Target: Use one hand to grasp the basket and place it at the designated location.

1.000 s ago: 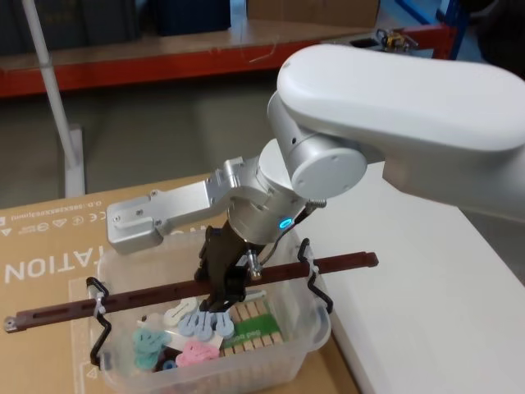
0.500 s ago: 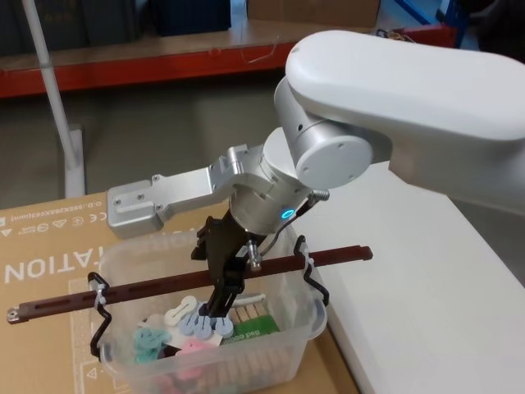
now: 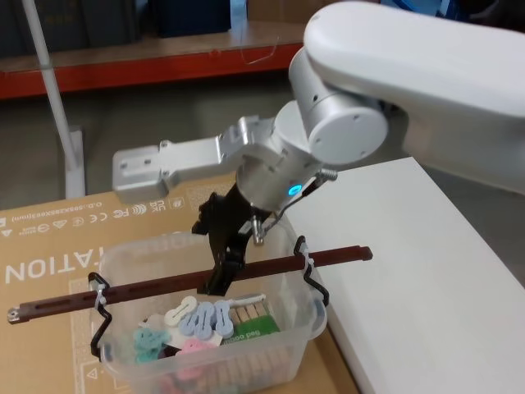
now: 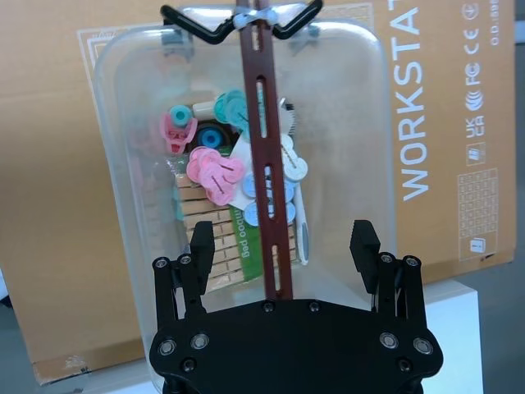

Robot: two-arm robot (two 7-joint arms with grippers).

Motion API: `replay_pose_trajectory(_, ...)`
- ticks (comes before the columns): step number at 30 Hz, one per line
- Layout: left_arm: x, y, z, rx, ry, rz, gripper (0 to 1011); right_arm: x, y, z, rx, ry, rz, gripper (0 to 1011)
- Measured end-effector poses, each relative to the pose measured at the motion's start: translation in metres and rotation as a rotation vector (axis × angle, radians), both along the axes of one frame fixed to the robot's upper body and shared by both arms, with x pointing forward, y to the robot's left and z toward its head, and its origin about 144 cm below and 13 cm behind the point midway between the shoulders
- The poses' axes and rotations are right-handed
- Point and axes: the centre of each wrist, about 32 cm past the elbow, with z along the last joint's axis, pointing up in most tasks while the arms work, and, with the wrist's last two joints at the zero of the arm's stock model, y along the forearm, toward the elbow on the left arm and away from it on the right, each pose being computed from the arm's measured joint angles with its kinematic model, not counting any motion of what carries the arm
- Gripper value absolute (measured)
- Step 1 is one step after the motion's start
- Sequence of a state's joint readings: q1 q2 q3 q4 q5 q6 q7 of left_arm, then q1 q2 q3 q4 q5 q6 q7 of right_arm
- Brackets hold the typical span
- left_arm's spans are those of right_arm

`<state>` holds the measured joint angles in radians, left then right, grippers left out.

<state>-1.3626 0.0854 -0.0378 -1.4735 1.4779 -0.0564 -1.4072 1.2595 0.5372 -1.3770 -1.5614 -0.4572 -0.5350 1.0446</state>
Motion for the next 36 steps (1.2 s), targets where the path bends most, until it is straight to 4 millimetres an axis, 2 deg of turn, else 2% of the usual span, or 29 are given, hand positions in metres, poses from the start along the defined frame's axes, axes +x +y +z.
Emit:
replay_pose_trajectory(18, 0.0, 0.0, 0.0, 0.0, 0.0, 0.0, 0, 0.002, -0.026, 0.032, 0.091, -0.019, -0.05, 1000)
replay_pose_trajectory(28, 0.0, 0.0, 0.0, 0.0, 0.0, 0.0, 0, 0.001, -0.033, 0.041, 0.119, -0.025, -0.062, 1000)
replay_pose_trajectory(36, 0.0, 0.0, 0.0, 0.0, 0.0, 0.0, 0, 0.001, -0.034, 0.041, 0.124, -0.024, -0.065, 1000)
